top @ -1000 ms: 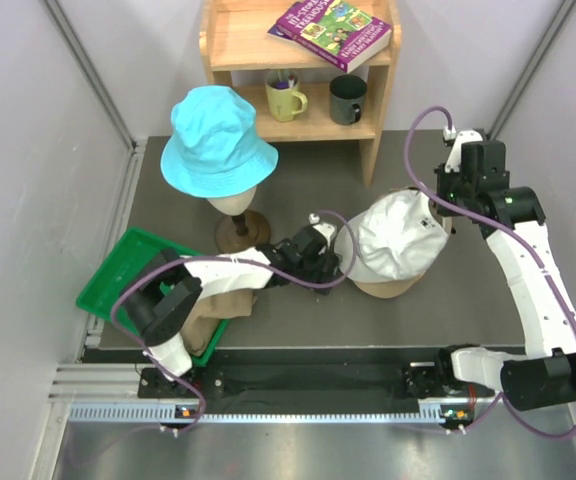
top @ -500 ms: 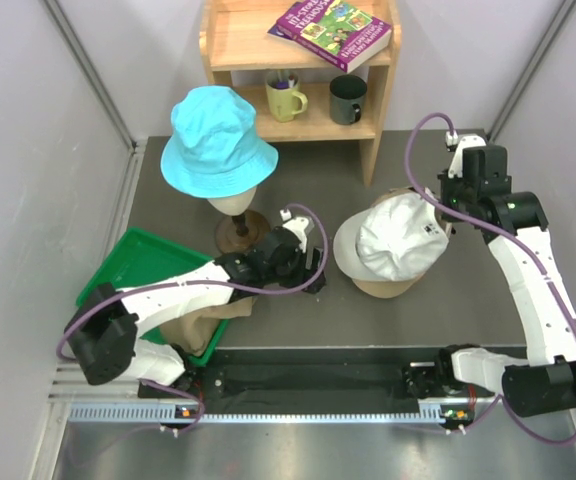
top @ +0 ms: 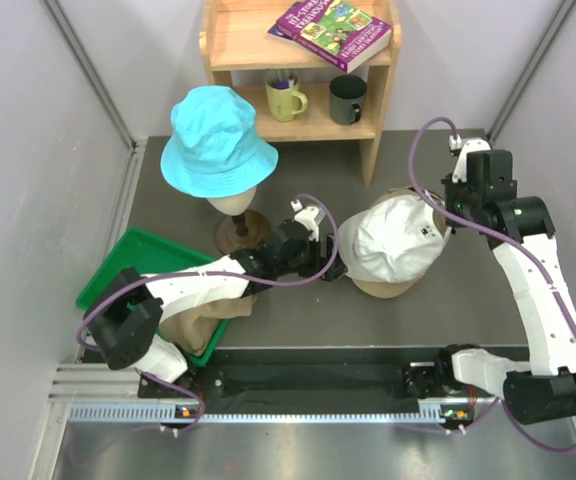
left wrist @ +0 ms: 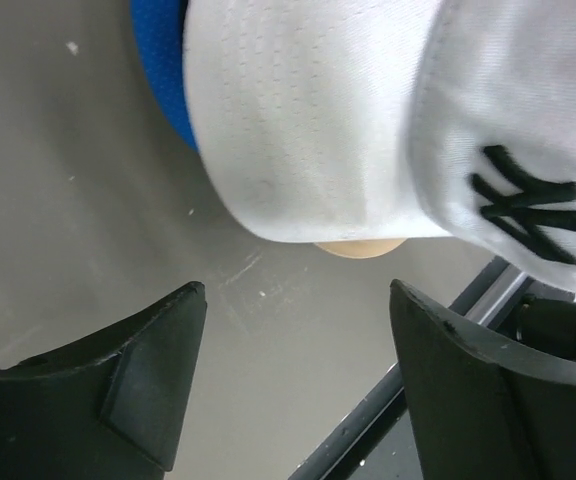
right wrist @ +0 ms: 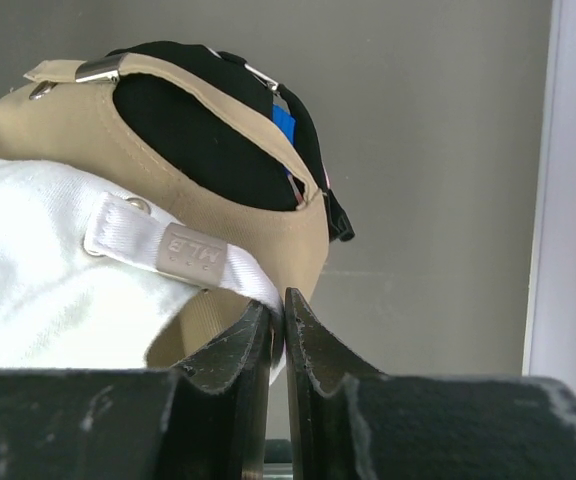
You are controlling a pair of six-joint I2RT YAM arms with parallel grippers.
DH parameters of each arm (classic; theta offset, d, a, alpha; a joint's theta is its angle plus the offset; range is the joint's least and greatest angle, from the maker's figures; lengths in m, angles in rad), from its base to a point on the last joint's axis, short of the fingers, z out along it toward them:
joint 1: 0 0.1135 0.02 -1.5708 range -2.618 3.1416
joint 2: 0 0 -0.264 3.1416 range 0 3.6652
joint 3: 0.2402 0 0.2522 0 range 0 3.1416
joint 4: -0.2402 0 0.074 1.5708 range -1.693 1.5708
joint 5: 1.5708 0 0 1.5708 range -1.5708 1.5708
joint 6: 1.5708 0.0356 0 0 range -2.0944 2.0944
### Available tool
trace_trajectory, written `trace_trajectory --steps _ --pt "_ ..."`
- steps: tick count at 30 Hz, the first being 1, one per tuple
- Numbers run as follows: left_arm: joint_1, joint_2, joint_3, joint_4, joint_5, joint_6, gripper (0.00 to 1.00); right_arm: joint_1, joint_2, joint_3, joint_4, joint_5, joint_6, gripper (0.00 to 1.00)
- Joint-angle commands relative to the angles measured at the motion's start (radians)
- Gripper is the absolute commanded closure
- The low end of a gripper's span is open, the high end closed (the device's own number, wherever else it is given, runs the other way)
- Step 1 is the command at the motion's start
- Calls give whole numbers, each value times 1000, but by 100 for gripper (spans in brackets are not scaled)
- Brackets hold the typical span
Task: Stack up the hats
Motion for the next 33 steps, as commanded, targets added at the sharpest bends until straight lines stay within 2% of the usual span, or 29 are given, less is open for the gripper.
trace_trajectory --steps 1,8,16,19,26,28,31,33 --pt "26 -6 -27 208 54 -21 23 -8 -46 -9 -4 28 -11 90" --pt "52 49 -51 357 189 -67 31 -22 6 20 -21 129 -80 92" --pt "57 39 -77 383 155 -76 29 -27 77 40 13 151 -80 92" --pt "57 27 -81 397 134 -79 32 -27 92 56 19 149 -75 92" --pt "57 43 -75 396 135 -55 49 -27 114 93 8 146 -77 92" --pt "57 31 -89 365 111 -34 48 -28 117 96 4 144 -77 92" --pt "69 10 -115 345 60 -6 36 -28 121 106 -4 144 -77 92" --pt "89 1 -129 360 78 -6 33 -25 121 108 -2 144 -77 92"
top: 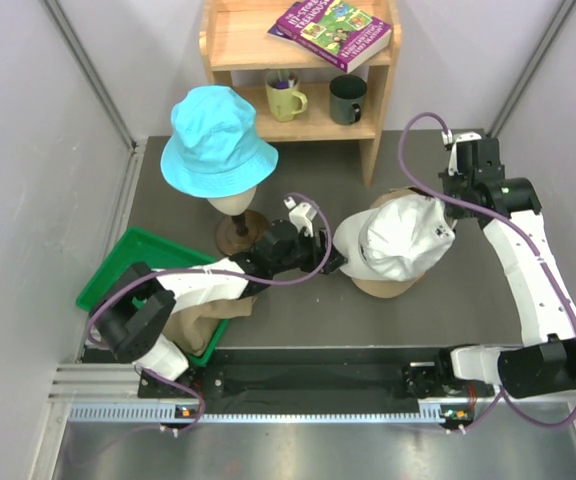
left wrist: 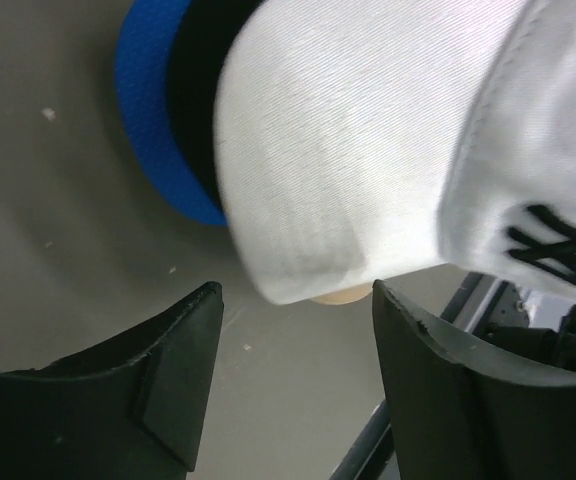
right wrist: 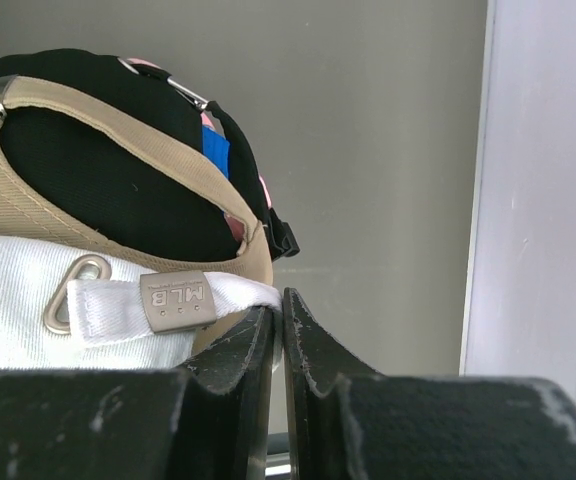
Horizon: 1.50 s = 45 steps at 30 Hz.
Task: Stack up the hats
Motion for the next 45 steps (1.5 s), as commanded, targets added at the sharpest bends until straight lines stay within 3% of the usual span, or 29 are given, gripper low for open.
trace_trajectory --steps 1,5,13,24,27,28,32,37,40,45 --pt "34 -52 -43 60 -13 37 30 -20 5 55 16 27 -13 92" --pt "36 -37 -37 128 70 51 27 -20 10 55 15 28 -16 92" --pt "34 43 -40 289 198 -1 30 -20 23 61 3 23 -22 92" --pt "37 64 -43 274 163 11 30 -18 17 61 -11 20 -21 92" --pt "36 63 -49 283 161 5 39 -20 22 70 -16 19 -18 92" --pt "36 57 -53 289 155 2 49 -18 23 73 -17 19 -18 92" --pt "36 19 -59 258 110 -7 74 -18 23 85 -24 20 -15 92" --pt "36 -18 -69 228 67 -24 93 -18 22 96 -31 20 -7 92" --pt "37 -37 -65 220 58 -42 100 -20 25 105 -31 19 -2 92" --pt "37 -34 -45 214 55 -79 100 -20 59 140 -22 16 10 92"
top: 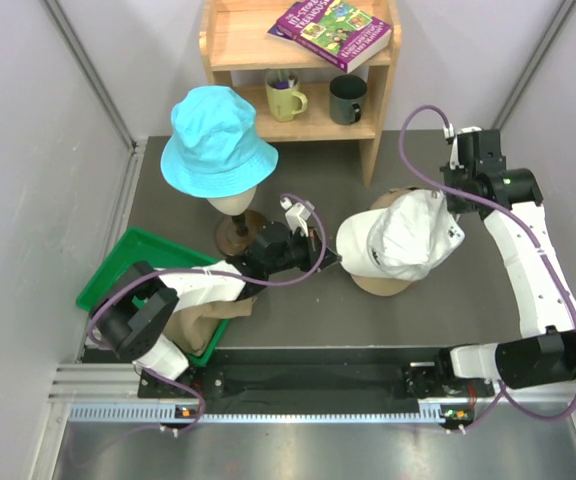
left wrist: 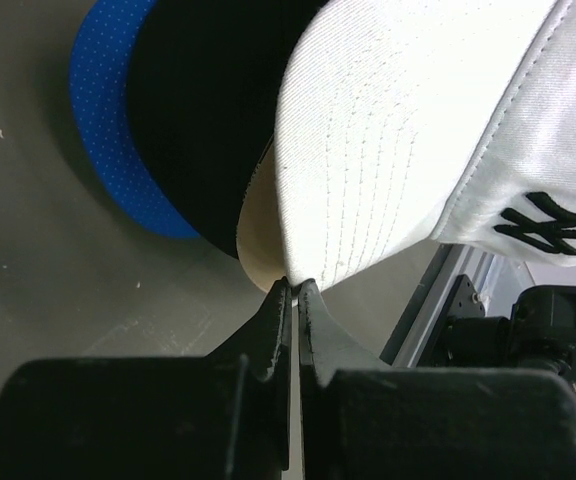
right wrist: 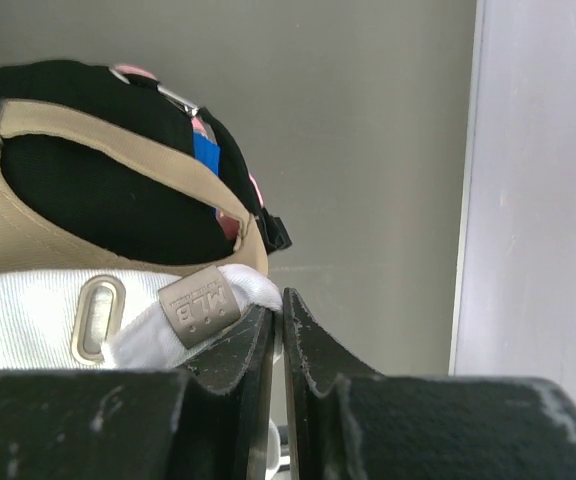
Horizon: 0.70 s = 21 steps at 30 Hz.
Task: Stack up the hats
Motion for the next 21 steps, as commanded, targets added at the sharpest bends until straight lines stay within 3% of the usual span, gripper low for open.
trace_trajectory --steps 1,8,13,18,21 --pt "4 -34 31 47 -49 -58 100 -14 25 81 25 5 15 92" --pt "33 -20 59 -18 -126 -216 100 -15 103 119 33 22 16 93" --pt "45 13 105 -51 -86 -294 100 -14 137 113 59 20 12 94" --pt "48 32 81 89 2 -299 100 -15 170 117 74 -2 23 94" --pt "53 50 64 151 72 -313 88 -15 181 119 86 -9 24 94"
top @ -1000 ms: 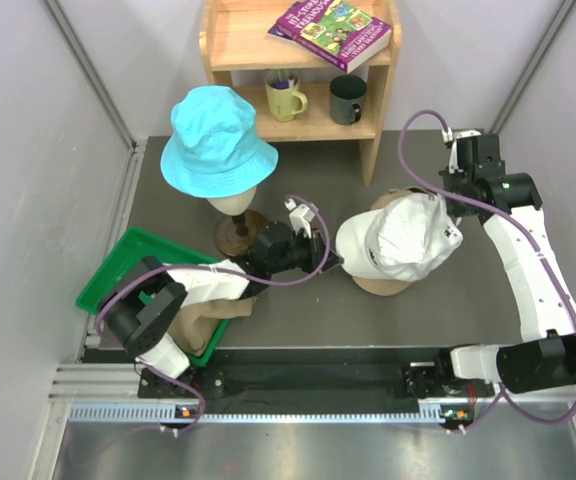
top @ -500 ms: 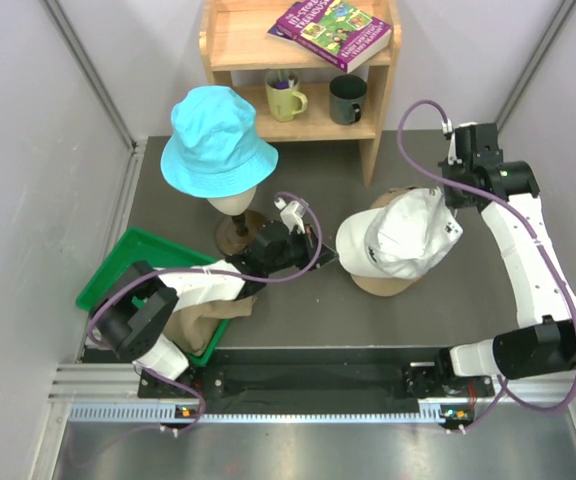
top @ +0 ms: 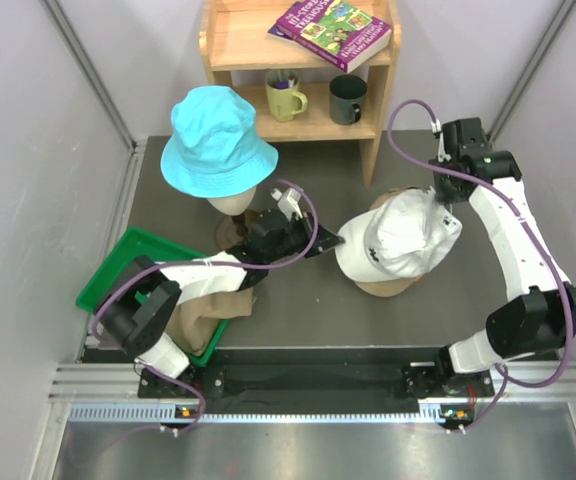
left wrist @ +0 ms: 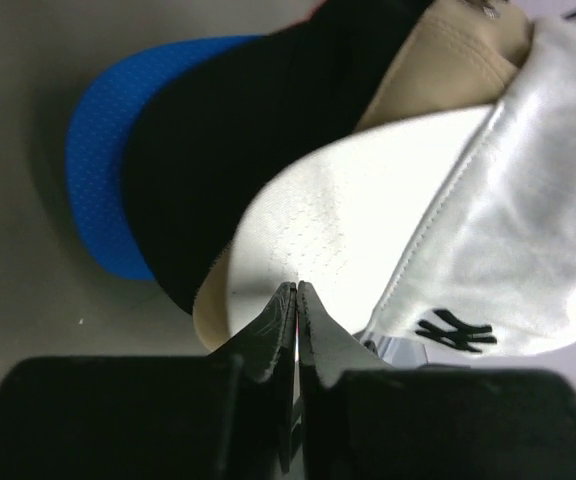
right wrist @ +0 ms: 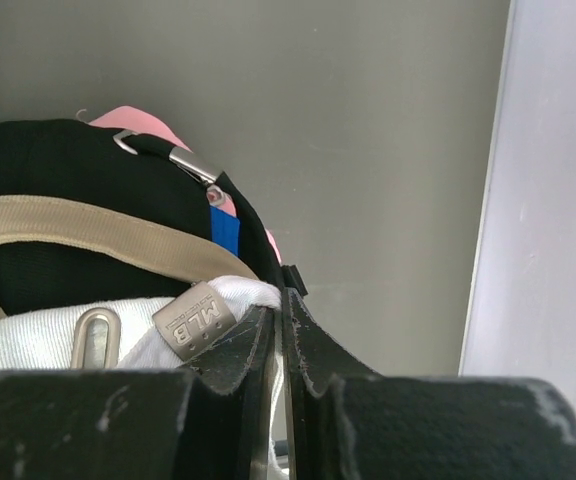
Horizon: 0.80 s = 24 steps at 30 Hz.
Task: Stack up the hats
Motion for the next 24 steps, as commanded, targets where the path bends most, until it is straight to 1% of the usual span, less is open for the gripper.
trace_trajectory --steps 1,3,5,6,7,11,13,14,15,17,20,24 --pt "6 25 -17 156 102 -35 84 -15 16 41 73 -4 15 95" --pt "7 27 -29 151 98 -30 74 -15 22 47 71 -8 13 95" --pt "6 27 -38 135 76 -24 71 -15 28 53 74 -8 13 95" --pt "7 22 -40 121 64 -9 68 -15 28 55 73 -8 12 94" --pt "9 9 -50 103 55 1 56 -15 33 58 71 -10 12 95" --pt "33 -37 -90 89 21 28 40 -15 36 66 65 -11 10 94" --pt "38 -45 -107 89 19 41 36 -15 34 64 63 -13 9 94" --pt "36 -38 -110 119 35 42 34 -15 33 67 63 -11 9 94" --pt "38 -28 -110 139 86 33 34 -15 34 67 62 -13 9 94" --pt "35 16 -110 228 131 16 32 -15 41 73 59 -14 9 94" --pt "26 55 -106 314 179 -2 32 -15 47 81 50 -14 9 94" --pt "18 99 -75 343 213 4 32 -15 53 86 50 -16 12 94"
